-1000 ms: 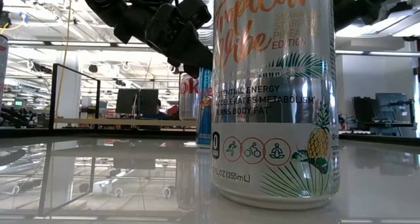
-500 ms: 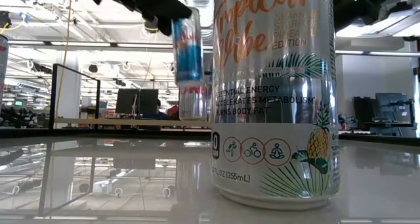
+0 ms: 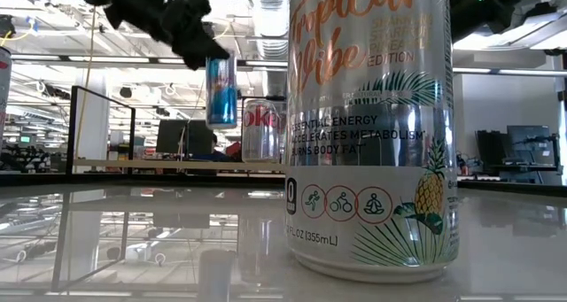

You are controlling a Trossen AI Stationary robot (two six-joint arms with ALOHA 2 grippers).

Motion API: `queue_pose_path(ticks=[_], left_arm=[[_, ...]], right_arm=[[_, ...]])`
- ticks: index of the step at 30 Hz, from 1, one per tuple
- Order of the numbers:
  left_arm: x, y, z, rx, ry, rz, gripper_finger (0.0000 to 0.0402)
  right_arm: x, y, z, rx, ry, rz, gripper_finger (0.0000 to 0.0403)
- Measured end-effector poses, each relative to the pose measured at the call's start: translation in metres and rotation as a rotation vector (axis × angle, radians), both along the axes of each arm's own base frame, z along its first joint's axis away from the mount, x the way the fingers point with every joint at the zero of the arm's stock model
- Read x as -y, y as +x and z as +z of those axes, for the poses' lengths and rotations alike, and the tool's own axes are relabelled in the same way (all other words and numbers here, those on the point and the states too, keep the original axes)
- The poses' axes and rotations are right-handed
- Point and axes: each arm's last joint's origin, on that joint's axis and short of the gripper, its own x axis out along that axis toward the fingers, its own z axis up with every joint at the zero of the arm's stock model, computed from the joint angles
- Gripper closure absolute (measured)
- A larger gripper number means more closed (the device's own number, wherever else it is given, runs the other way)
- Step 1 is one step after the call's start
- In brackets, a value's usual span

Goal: Place canned beverage on shelf
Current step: Put the top blue soda can on the shelf

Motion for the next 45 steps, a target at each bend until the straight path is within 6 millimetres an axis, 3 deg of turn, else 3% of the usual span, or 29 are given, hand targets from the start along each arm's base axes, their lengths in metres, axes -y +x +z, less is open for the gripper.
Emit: queue_pose_path(ticks=[8, 13, 24, 30, 45], left_arm=[[-0.054, -0.023, -0.013, -0.029, 0.019, 0.117, 0.0179], [-0.090, -0.023, -0.008, -0.041, 0.003, 0.181, 0.0179], [-0.157, -0.022, -0.026, -0.079, -0.023, 0.035, 0.0179], [-0.170, -0.022, -0.037, -0.093, 0.022, -0.002, 0.0179], [-0.172, -0.019, -0.042, -0.095, -0.001, -0.003, 0.0179]], right_arm=[[0.000, 0.000, 0.000, -0.001, -0.001, 0.000, 0.0063], [0.000, 0.000, 0.000, -0.005, -0.008, 0.004, 0.0063], [0.003, -0.001, -0.001, -0.018, 0.003, 0.015, 0.0063], [0.003, -0.001, -0.001, -0.018, 0.003, 0.016, 0.0063], [0.003, 0.000, -0.001, -0.013, 0.006, 0.014, 0.0063]])
